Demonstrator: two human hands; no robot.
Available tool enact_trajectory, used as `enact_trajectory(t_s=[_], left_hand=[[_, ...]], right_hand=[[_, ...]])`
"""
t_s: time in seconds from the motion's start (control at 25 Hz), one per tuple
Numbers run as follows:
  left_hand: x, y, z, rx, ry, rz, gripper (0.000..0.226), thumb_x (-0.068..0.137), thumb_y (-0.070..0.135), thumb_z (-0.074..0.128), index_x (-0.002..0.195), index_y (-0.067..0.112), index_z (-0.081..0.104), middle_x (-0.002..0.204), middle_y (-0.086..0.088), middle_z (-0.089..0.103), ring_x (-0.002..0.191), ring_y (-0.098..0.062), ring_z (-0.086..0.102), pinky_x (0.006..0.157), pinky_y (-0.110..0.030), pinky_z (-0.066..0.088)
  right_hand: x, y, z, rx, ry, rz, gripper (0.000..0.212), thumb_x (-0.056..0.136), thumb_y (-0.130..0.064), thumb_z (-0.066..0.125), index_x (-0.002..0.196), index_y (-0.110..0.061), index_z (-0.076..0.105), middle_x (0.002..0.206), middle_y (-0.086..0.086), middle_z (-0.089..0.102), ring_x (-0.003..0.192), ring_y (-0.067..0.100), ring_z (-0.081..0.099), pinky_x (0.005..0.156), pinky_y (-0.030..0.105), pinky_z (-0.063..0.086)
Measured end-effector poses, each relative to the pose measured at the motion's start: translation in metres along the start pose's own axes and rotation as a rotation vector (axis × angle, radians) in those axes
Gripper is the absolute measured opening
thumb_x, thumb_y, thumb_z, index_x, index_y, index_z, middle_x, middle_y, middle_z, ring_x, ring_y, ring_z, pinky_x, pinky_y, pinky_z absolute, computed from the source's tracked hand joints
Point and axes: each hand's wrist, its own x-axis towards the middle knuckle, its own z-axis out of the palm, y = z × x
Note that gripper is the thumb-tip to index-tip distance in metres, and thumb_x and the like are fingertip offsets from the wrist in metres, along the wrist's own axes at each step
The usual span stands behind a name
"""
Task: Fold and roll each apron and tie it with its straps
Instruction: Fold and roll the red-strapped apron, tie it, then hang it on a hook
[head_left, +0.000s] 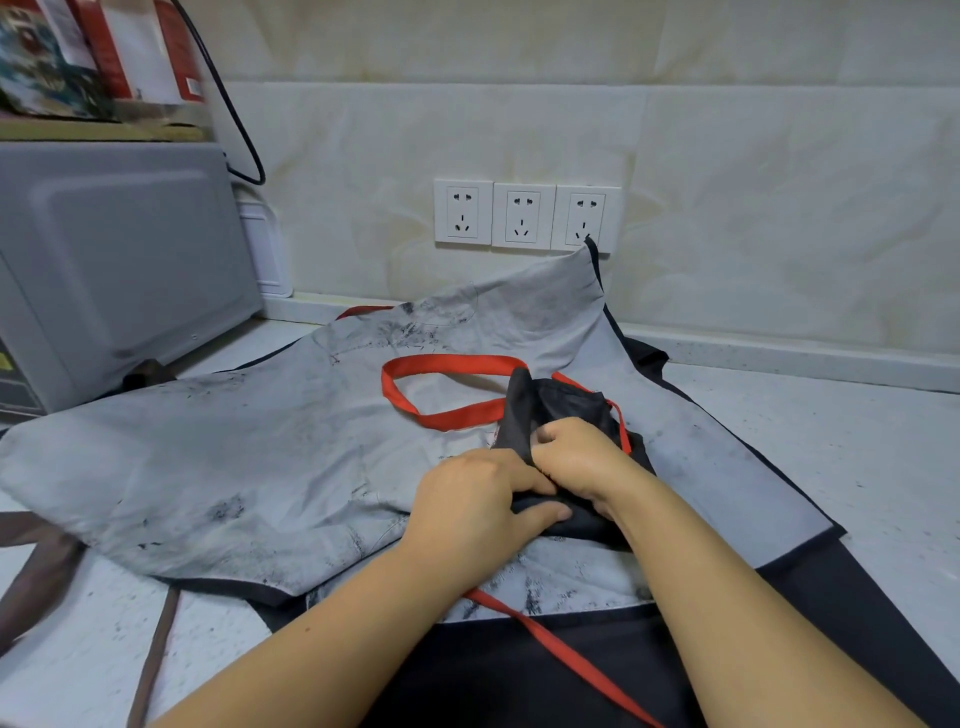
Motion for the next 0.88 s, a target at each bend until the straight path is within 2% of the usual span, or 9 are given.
enact_trajectory(t_s=[0.16, 0.28, 0.4, 0.52, 0.6, 0.72, 0.8, 0.84, 0.88], left_hand=[[0.001, -0.001, -0.001, -0.014, -0.030, -0.027, 0.033, 0.082, 0.063, 0.060, 0.107, 0.043, 0.069, 0.105, 0.022, 0.066, 0.103, 0.002, 0.055, 0.085, -0.022, 0.044], [0.001, 0.001, -0.004, -0.053, -0.049, -0.080, 0.041, 0.080, 0.063, 0.062, 0.117, 0.045, 0.061, 0.105, 0.024, 0.064, 0.100, 0.003, 0.056, 0.082, -0.018, 0.043], [0.001, 0.001, -0.006, -0.128, -0.067, -0.099, 0.058, 0.076, 0.060, 0.068, 0.128, 0.046, 0.047, 0.110, 0.024, 0.053, 0.095, 0.003, 0.053, 0.082, -0.022, 0.046], [0.006, 0.001, -0.008, -0.072, -0.149, -0.062, 0.066, 0.078, 0.060, 0.065, 0.138, 0.044, 0.042, 0.121, 0.022, 0.045, 0.104, -0.002, 0.051, 0.085, -0.028, 0.047], [0.006, 0.000, -0.008, -0.057, -0.172, -0.067, 0.061, 0.078, 0.060, 0.065, 0.134, 0.040, 0.049, 0.127, 0.017, 0.051, 0.112, -0.010, 0.054, 0.087, -0.030, 0.047], [0.006, -0.009, -0.005, -0.226, -0.192, -0.273, 0.053, 0.087, 0.033, 0.066, 0.135, 0.014, 0.052, 0.133, -0.006, 0.058, 0.121, -0.024, 0.055, 0.094, -0.027, 0.044], [0.009, -0.015, 0.000, -0.283, -0.161, -0.329, 0.029, 0.091, 0.019, 0.061, 0.120, 0.012, 0.061, 0.117, -0.008, 0.066, 0.110, -0.026, 0.061, 0.091, -0.029, 0.047], [0.011, -0.017, 0.001, -0.289, -0.146, -0.328, 0.015, 0.091, 0.027, 0.060, 0.100, 0.017, 0.067, 0.098, -0.003, 0.071, 0.094, -0.021, 0.065, 0.084, -0.032, 0.051], [0.012, -0.017, 0.002, -0.293, -0.143, -0.308, 0.028, 0.090, 0.042, 0.058, 0.081, 0.018, 0.068, 0.084, 0.002, 0.071, 0.081, -0.016, 0.065, 0.078, -0.035, 0.052]], right_hand=[[-0.001, 0.012, -0.020, 0.738, 0.034, 0.158, 0.016, 0.087, -0.016, 0.051, 0.072, -0.015, 0.056, 0.066, 0.003, 0.066, 0.046, 0.011, 0.049, 0.047, 0.023, 0.032], [-0.004, 0.020, -0.037, 1.117, 0.071, 0.092, 0.018, 0.096, -0.019, 0.047, 0.080, -0.014, 0.054, 0.053, 0.001, 0.055, 0.037, 0.009, 0.039, 0.038, 0.019, 0.026], [-0.015, 0.006, -0.037, 1.051, 0.170, -0.137, 0.032, 0.100, -0.025, 0.043, 0.071, -0.013, 0.052, 0.043, 0.000, 0.038, 0.038, 0.011, 0.026, 0.043, 0.022, 0.017], [-0.034, -0.022, -0.025, 0.911, 0.059, -0.364, 0.038, 0.097, -0.022, 0.046, 0.062, -0.013, 0.058, 0.042, 0.002, 0.037, 0.041, 0.013, 0.027, 0.045, 0.025, 0.019], [-0.044, -0.036, -0.011, 0.701, -0.089, -0.475, 0.033, 0.097, -0.018, 0.048, 0.070, -0.017, 0.067, 0.055, 0.007, 0.054, 0.049, 0.013, 0.043, 0.051, 0.024, 0.033], [-0.048, -0.043, 0.017, 0.101, -0.143, -0.555, 0.022, 0.097, -0.017, 0.055, 0.091, -0.027, 0.074, 0.098, 0.002, 0.071, 0.086, 0.006, 0.062, 0.082, 0.020, 0.046], [-0.044, -0.041, 0.023, 0.134, -0.092, -0.535, 0.022, 0.096, -0.017, 0.056, 0.111, -0.027, 0.069, 0.108, -0.005, 0.067, 0.090, 0.005, 0.063, 0.082, 0.019, 0.049], [-0.040, -0.036, 0.017, 0.237, 0.004, -0.486, 0.025, 0.097, -0.017, 0.055, 0.115, -0.030, 0.066, 0.108, -0.006, 0.066, 0.084, 0.006, 0.064, 0.077, 0.020, 0.051], [-0.035, -0.029, 0.006, 0.258, 0.191, -0.421, 0.026, 0.096, -0.018, 0.054, 0.115, -0.032, 0.064, 0.107, -0.006, 0.065, 0.081, 0.008, 0.064, 0.074, 0.023, 0.052]])
